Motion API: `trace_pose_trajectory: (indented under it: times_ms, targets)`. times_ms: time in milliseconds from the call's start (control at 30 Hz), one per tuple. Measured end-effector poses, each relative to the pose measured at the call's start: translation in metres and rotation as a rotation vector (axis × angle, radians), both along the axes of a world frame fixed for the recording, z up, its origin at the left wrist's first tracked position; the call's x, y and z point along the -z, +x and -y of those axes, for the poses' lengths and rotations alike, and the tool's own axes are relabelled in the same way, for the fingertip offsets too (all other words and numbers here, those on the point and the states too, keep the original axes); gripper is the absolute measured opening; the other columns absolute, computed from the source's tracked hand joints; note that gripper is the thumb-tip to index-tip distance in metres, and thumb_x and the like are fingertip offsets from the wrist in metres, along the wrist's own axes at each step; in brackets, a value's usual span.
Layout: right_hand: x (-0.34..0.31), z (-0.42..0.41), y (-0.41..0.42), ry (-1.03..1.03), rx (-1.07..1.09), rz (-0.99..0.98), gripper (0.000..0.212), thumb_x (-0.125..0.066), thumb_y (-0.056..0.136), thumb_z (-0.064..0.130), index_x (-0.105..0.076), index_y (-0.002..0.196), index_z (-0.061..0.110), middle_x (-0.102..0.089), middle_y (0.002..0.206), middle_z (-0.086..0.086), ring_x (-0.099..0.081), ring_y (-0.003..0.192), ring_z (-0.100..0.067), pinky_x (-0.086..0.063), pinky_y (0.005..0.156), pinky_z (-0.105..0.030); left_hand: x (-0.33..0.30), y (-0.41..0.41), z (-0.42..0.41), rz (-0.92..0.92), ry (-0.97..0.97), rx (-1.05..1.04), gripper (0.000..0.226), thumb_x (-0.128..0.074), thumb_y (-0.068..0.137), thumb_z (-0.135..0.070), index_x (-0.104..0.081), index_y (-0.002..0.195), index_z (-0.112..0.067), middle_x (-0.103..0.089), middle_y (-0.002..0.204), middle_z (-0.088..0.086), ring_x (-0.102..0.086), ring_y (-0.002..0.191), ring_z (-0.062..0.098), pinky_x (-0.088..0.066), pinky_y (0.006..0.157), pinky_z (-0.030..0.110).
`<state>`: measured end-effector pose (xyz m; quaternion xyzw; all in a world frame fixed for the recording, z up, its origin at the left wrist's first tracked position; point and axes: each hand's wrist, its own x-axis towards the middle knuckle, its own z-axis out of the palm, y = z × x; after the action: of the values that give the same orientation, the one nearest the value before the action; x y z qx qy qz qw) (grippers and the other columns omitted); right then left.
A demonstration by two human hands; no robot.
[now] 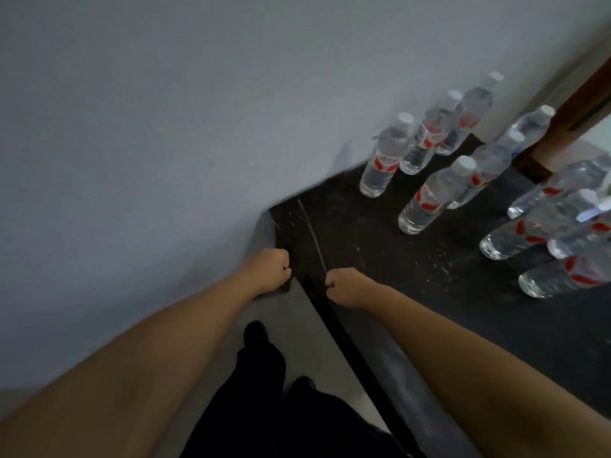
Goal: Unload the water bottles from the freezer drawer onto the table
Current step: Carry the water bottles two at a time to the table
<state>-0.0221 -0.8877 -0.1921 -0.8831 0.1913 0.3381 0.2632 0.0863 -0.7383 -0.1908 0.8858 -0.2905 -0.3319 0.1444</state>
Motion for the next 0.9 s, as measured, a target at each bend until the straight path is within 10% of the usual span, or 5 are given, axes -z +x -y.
trace_pose_trajectory:
  times_ms: [400, 900]
  targets:
    - [-0.002, -0.166, 0.081, -0.104, -0.672, 0.016, 0.032, -0.042, 0.098, 0.018, -0.056, 0.123, 0.002, -0.056, 0.127, -0.017, -0.051, 0.123, -0.034, -0.041, 0.098, -0.036, -0.002, -0.03, -0.218, 0.009, 0.144, -0.513, 0.031, -0.048, 0.095, -0.024, -0.056, 0.121, -0.008, -0.056, 0.124, 0.013, -0.056, 0.109, 0.029, -0.044, 0.084, 0.031]
    - [-0.034, -0.47, 0.069, -0.073, -1.139, 0.282, 0.035, -0.043, 0.097, 0.024, -0.057, 0.125, 0.009, -0.056, 0.13, -0.013, -0.056, 0.114, -0.03, -0.046, 0.093, -0.038, -0.03, -0.138, -0.495, 0.107, 0.11, -1.119, 0.021, -0.052, 0.089, -0.025, -0.063, 0.104, -0.015, -0.064, 0.111, 0.006, -0.061, 0.099, 0.026, -0.051, 0.085, 0.034]
